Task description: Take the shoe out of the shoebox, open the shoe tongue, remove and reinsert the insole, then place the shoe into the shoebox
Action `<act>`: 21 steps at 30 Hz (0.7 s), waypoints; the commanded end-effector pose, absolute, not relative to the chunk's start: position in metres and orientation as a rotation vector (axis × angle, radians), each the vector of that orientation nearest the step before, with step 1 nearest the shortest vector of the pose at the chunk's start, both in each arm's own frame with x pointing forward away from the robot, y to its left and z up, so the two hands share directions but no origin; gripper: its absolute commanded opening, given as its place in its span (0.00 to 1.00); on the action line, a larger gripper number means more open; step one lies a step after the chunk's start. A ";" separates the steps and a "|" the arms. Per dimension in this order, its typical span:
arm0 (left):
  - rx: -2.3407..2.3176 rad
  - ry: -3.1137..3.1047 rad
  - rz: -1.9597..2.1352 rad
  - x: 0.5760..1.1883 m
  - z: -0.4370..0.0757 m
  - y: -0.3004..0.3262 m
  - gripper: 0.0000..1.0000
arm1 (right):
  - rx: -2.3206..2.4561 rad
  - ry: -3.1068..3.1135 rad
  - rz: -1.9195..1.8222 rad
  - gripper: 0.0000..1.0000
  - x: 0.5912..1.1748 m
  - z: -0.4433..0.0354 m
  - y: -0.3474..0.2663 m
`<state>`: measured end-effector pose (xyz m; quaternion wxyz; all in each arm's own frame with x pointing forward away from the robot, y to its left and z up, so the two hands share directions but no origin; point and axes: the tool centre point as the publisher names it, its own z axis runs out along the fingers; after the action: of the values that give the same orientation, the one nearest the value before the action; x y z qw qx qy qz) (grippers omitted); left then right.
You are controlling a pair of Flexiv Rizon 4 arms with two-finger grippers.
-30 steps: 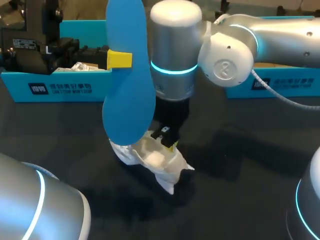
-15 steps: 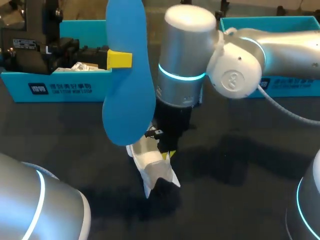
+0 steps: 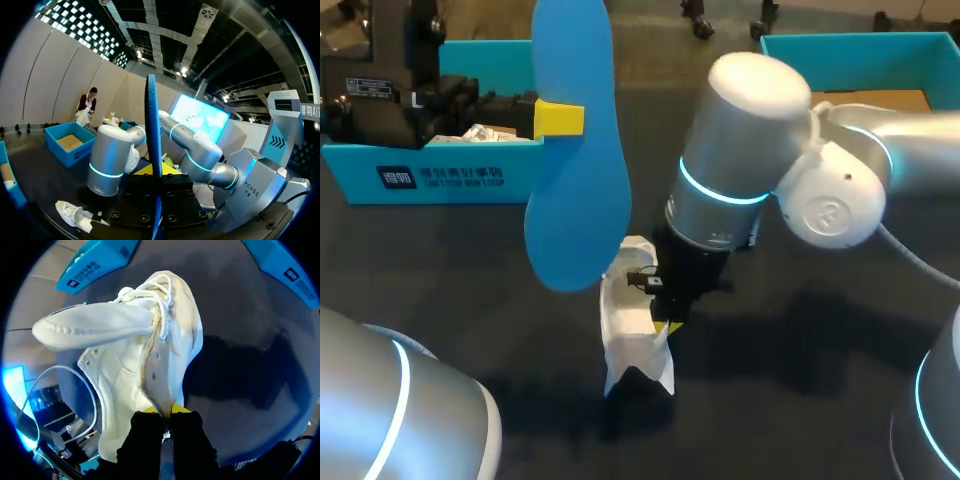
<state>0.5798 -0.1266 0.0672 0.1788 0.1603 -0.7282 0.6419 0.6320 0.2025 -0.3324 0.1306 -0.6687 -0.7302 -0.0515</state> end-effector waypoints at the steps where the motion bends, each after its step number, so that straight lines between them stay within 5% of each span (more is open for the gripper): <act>1: 0.448 -2.060 1.809 0.583 0.068 -0.129 0.00 | -1.913 -2.106 -0.175 0.00 0.634 -0.337 0.197; 21: 0.448 -2.060 1.809 0.583 0.068 -0.129 0.00 | -1.862 -2.091 -0.217 0.00 0.632 -0.370 0.191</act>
<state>0.5798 -0.1266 0.0672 0.1788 0.1603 -0.7282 0.6419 0.6320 0.1896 -0.3655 0.1629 -0.6555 -0.7338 -0.0731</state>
